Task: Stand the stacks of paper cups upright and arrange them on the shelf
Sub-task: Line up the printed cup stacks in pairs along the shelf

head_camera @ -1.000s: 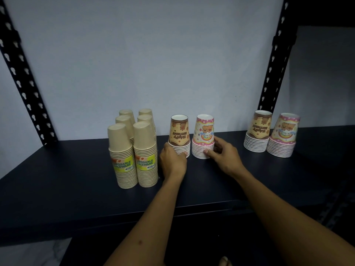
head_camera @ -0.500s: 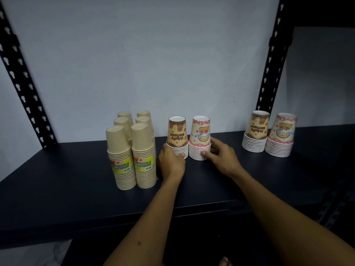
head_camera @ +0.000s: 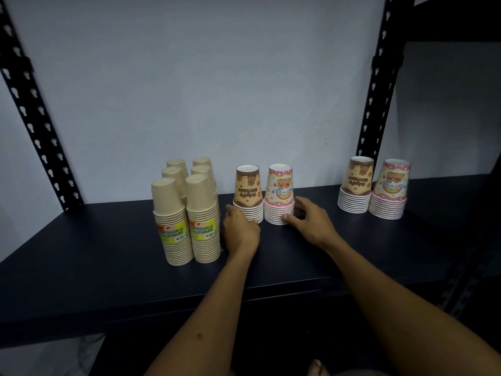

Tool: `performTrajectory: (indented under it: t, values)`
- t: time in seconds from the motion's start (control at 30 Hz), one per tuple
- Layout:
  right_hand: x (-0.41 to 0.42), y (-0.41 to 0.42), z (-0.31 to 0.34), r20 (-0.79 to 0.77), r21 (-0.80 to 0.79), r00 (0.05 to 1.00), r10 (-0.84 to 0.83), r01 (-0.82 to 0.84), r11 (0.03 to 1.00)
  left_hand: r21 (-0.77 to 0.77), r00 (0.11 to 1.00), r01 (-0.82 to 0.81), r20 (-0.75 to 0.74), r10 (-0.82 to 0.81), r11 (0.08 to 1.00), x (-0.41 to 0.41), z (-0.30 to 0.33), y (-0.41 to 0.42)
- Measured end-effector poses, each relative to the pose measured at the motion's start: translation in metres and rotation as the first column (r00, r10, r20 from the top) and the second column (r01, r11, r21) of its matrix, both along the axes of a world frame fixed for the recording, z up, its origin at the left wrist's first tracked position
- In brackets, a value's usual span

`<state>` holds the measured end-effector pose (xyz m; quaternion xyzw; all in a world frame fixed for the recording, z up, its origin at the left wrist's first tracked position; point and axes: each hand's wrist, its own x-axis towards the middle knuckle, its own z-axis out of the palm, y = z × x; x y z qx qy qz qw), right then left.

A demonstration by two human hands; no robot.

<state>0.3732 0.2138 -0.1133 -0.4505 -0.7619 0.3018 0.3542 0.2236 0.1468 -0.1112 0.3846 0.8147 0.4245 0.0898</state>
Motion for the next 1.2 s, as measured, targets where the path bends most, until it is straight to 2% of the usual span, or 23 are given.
performTrajectory:
  t: [0.1,0.2,0.27,0.4,0.57,0.7,0.77,0.93,1.07,1.2]
  values:
    - [0.002,-0.001,-0.003,0.254,0.056,0.965,-0.073,0.061,0.997,-0.065,0.996,-0.021,-0.084,0.015,0.998,0.006,0.001,-0.012]
    - [0.005,-0.009,-0.004,0.493,0.150,0.862,-0.117,0.049,0.988,-0.188,0.966,0.038,-0.245,-0.084,0.981,0.016,0.001,-0.029]
    - [0.010,-0.016,-0.005,0.561,0.199,0.818,-0.126,0.014,0.980,-0.254,0.939,0.076,-0.308,-0.155,0.964,0.021,0.002,-0.037]
    - [0.027,-0.026,-0.007,0.615,0.194,0.780,-0.115,-0.007,0.981,-0.335,0.876,0.077,-0.427,-0.224,0.939,0.033,0.003,-0.045]
    - [0.067,-0.035,-0.002,0.605,0.165,0.787,-0.119,0.022,0.986,-0.395,0.742,0.165,-0.554,-0.378,0.904,0.060,0.009,-0.047]
    - [0.120,-0.034,0.005,0.601,0.163,0.775,-0.194,0.119,0.979,-0.389,0.594,0.310,-0.633,-0.496,0.867,0.088,0.010,-0.038]
    - [0.145,-0.033,0.008,0.576,0.172,0.779,-0.246,0.179,0.969,-0.379,0.553,0.397,-0.629,-0.547,0.836,0.100,0.008,-0.029]
    - [0.184,-0.016,0.001,0.552,0.132,0.753,-0.357,0.344,0.930,-0.332,0.559,0.523,-0.561,-0.611,0.785,0.123,0.004,0.012]
    - [0.191,0.006,-0.002,0.438,0.004,0.804,-0.402,0.445,0.895,-0.333,0.573,0.556,-0.510,-0.641,0.762,0.137,0.002,0.046]
    - [0.191,0.032,-0.002,0.307,-0.014,0.847,-0.434,0.460,0.888,-0.332,0.617,0.566,-0.436,-0.655,0.754,0.142,0.000,0.081]
